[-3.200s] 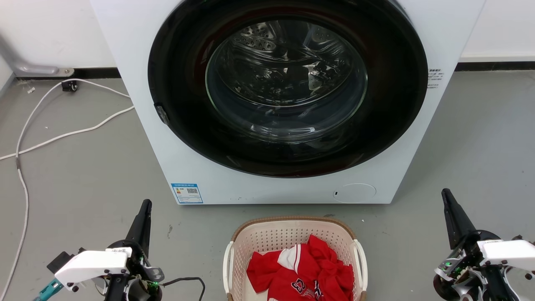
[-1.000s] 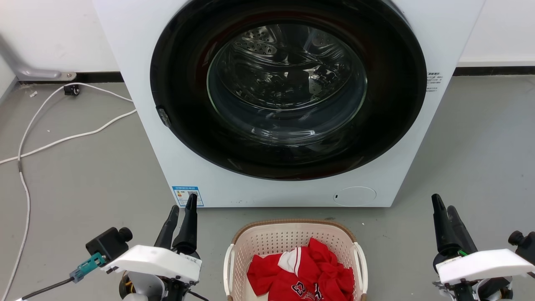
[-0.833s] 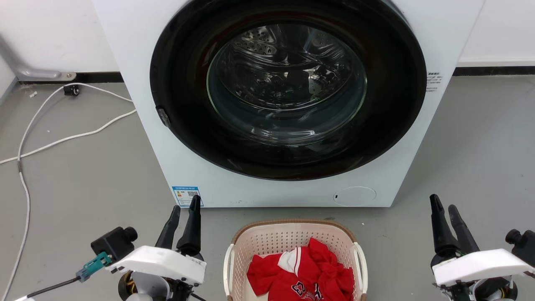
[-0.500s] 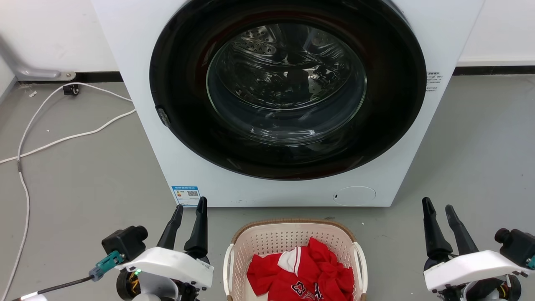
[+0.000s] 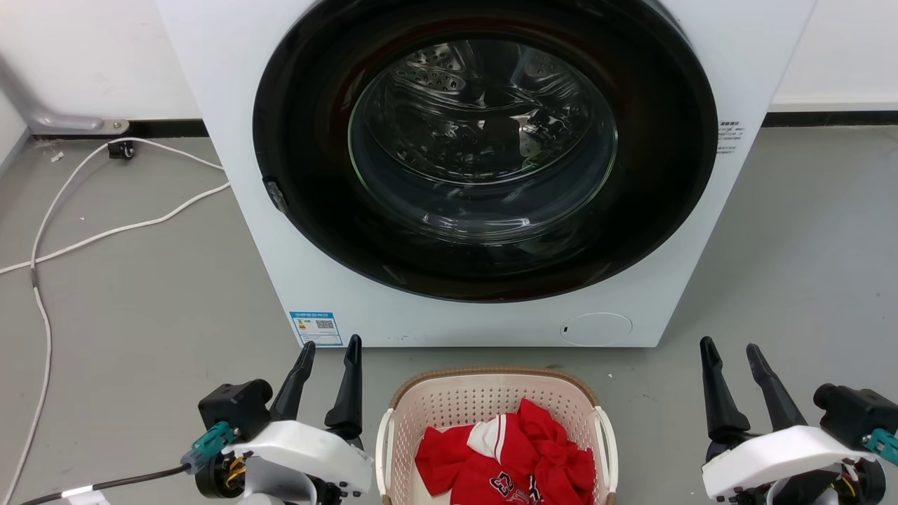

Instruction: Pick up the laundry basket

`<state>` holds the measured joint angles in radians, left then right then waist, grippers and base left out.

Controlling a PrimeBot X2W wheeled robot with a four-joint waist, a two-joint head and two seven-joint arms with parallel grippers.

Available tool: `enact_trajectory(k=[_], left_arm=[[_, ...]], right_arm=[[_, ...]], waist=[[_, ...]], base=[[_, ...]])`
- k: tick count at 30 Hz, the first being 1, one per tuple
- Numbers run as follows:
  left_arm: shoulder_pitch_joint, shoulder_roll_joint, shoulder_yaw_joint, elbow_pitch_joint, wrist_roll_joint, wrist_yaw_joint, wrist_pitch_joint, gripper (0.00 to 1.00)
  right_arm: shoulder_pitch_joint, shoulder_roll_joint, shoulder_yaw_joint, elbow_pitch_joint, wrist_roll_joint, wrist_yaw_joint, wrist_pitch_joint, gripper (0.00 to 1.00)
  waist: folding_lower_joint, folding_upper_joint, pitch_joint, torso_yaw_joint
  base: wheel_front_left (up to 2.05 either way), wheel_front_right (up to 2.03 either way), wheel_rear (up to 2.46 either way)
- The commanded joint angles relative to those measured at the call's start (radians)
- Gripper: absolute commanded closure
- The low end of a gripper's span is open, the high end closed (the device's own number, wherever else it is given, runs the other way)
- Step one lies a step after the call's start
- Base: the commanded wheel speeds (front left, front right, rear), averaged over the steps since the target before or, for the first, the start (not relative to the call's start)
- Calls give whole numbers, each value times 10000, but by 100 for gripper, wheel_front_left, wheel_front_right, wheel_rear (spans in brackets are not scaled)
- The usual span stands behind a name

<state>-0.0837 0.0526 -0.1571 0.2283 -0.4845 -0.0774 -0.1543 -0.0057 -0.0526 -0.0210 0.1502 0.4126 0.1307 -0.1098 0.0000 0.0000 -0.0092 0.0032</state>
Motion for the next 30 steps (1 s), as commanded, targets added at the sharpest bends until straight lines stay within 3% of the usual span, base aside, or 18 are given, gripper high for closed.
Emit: enact_trajectory(k=[1,30], left_arm=[[-86,28,-52,-57,277,72,-113,0],[96,-5,-456,110,2751,245,-741,0]], right_arm=[[36,7,15,-134,-292,-1,-75,0],[267,24,157,-375,-2909,-1,-238,0]], waist=[[0,0,-5,8],[0,0,-46,139]], base=[[0,0,0],[0,0,0]])
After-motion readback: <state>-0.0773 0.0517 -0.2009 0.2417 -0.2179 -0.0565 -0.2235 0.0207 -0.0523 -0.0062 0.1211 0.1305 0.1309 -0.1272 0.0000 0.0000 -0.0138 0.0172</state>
